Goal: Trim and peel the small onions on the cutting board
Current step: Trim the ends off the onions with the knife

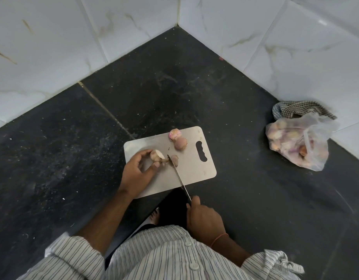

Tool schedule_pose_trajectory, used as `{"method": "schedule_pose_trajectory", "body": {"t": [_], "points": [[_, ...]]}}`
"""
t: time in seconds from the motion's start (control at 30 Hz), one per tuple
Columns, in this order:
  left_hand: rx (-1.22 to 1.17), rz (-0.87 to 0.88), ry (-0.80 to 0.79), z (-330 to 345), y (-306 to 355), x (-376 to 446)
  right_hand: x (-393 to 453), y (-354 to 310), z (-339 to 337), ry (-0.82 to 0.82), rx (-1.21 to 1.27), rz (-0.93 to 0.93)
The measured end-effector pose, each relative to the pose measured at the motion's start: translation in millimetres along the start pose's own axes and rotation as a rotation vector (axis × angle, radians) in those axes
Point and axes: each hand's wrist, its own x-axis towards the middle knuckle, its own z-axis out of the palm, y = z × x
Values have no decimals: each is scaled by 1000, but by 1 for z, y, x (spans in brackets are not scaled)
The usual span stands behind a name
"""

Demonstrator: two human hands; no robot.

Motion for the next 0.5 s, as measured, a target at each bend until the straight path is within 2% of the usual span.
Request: {"method": "schedule_pose_trajectory", "body": {"t": [0.2,0.33,0.5], "points": [[-461,-171,-43,-5,11,-5,1,2,-4,17,34,-23],[-840,-369,-37,-4,15,0,2,8,-6,19,158,-63],[-981,-531,-48,-1,24,6,10,14,-9,21,473,-113]]}}
